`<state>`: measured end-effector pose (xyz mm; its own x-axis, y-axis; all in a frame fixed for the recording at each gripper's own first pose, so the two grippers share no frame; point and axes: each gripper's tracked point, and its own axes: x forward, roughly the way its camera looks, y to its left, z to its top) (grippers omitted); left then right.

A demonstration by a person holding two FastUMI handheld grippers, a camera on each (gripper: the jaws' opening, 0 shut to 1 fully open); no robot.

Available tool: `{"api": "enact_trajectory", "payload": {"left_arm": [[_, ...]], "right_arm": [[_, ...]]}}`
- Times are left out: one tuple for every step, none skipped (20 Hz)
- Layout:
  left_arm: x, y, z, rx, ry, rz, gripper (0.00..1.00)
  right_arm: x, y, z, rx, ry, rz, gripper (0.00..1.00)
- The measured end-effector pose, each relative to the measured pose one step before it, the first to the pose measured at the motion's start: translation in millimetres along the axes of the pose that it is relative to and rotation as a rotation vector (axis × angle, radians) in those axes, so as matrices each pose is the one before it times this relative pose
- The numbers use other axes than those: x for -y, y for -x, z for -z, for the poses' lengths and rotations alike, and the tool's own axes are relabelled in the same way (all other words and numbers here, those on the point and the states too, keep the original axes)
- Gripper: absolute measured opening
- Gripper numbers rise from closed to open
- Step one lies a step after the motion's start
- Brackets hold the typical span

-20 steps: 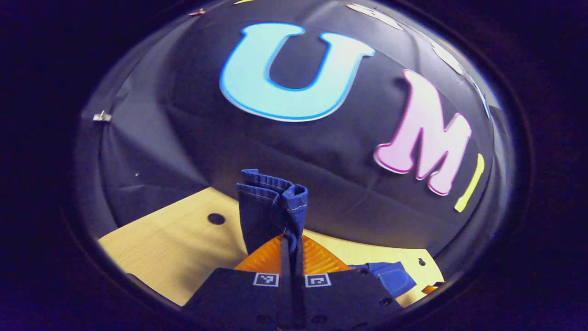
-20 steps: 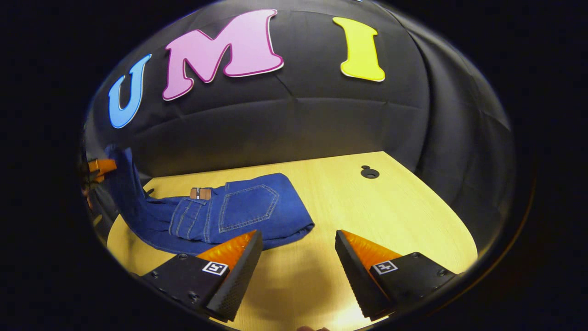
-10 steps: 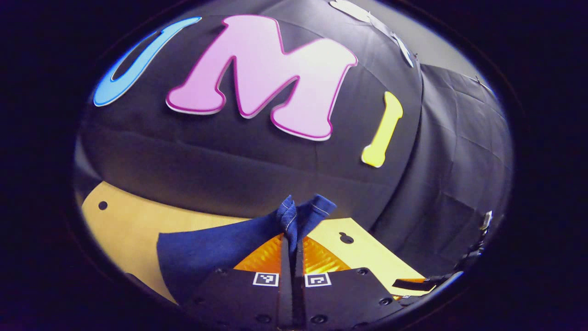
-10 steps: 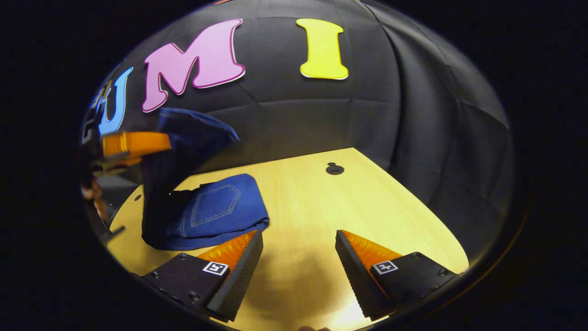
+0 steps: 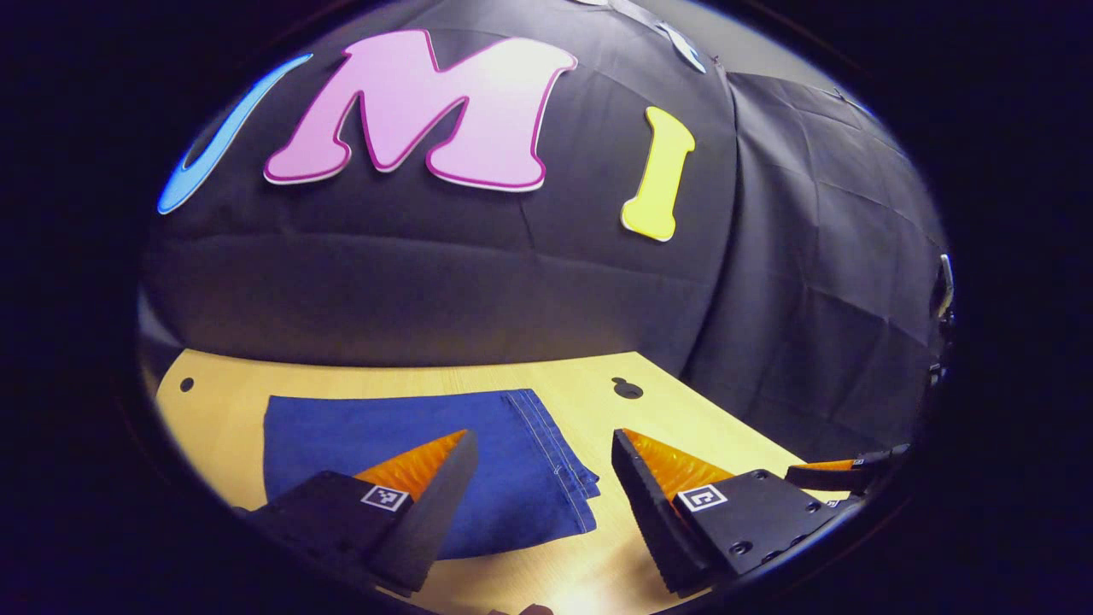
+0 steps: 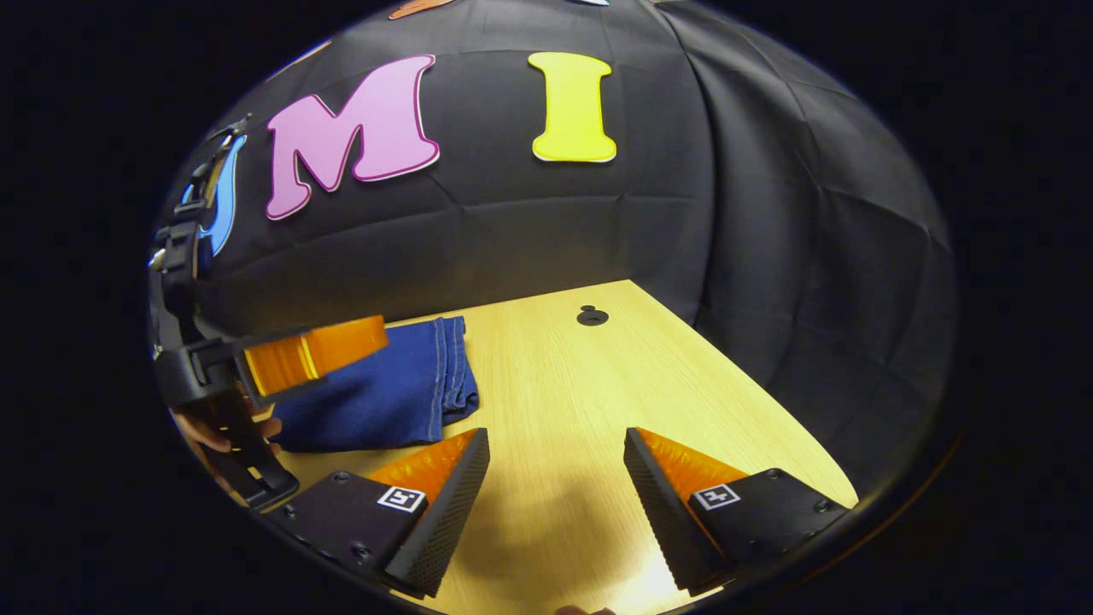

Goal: Grasp the waist and the cuffs of the jeans and fold them to make the two legs overlap; first hold the waist and fold one-third of the jeans toward the cuffs, then hold the cuffs and fold the remaining one-third in the same direction to finish folding.

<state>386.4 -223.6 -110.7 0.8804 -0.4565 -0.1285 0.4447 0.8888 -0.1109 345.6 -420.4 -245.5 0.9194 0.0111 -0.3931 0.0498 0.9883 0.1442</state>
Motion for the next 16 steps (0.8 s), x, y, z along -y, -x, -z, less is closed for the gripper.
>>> {"api": "enact_trajectory", "payload": {"left_arm": [[-4.9,24.47,-14.47,0.03337,0.00682,-0.01799,0.98],[-7.4,25.73,-13.27,0.0282,0.00041,-0.01804,0.98],[-8.11,27.42,-13.55,0.03167,-0.00336,-0.02645,0.98],[-7.42,27.95,-14.7,0.02895,-0.00867,-0.02484,0.98],[-11.01,30.29,-14.63,0.02702,-0.01108,-0.0343,0.98],[-10.97,28.77,-12.4,0.01705,-0.00972,-0.02938,0.98],[-13.16,29.84,-10.97,0.01785,-0.01189,-0.03738,0.98],[-14.42,25.6,-8.44,0.01218,-0.01049,-0.03511,0.97],[-12.8,24.99,-8.35,0.01226,-0.00815,-0.0331,0.97],[-12.34,21.58,-7.34,0.01066,-0.00554,-0.03254,0.97],[-10.34,26.61,-8.9,0.01216,-0.00235,-0.01967,0.97],[-5.6,23.33,-10.08,0.00764,-0.00573,-0.01575,0.97],[-9.89,20.59,-5.11,0.00832,-0.00485,-0.02201,0.97],[-8.29,18.94,-3.71,0.00769,-0.00699,-0.01212,0.97],[-8.1,18.87,-4.29,0.01122,-0.00706,-0.01491,0.97],[-8.21,15.9,-2.73,0.00796,-0.00172,-0.01855,0.97]], "right_arm": [[-4.85,9.19,-2.5,0.0101,0.00054,-0.00619,0.97],[-5.43,10.09,-4.29,0.01128,0.00237,-0.00484,0.97],[-6.63,11.78,-4.99,0.01471,0.00322,-0.0072,0.97],[-8.16,11.26,-7.63,0.01441,0.0023,-0.01303,0.97],[-8.66,15.49,-6.21,0.012,0.00422,-0.00847,0.97],[-7.23,15.16,-8.77,0.01936,0.00218,-0.00885,0.97],[-9.2,15.68,-11.96,0.02336,-0.00439,-0.01018,0.97],[-9.52,15.63,-12.24,0.02658,-0.00719,-0.01115,0.97],[-10.61,16.59,-12.43,0.0296,-0.00216,-0.00956,0.97],[-9.14,16.1,-13.05,0.03345,0.00326,-0.01017,0.97],[-11.74,16.98,-15.97,0.03974,0.00805,-0.01538,0.97],[-10.87,14.71,-13.77,0.03132,0.01081,-0.01612,0.97],[-11.06,15.15,-10.64,0.02678,0.01138,-0.01902,0.97],[-10.25,14.61,-9.44,0.02008,0.01066,-0.02075,0.96],[-10.55,15.2,-7.14,0.01639,0.00874,-0.01782,0.97],[-9.01,14.69,-5.74,0.01478,0.00659,-0.01789,0.96]]}}
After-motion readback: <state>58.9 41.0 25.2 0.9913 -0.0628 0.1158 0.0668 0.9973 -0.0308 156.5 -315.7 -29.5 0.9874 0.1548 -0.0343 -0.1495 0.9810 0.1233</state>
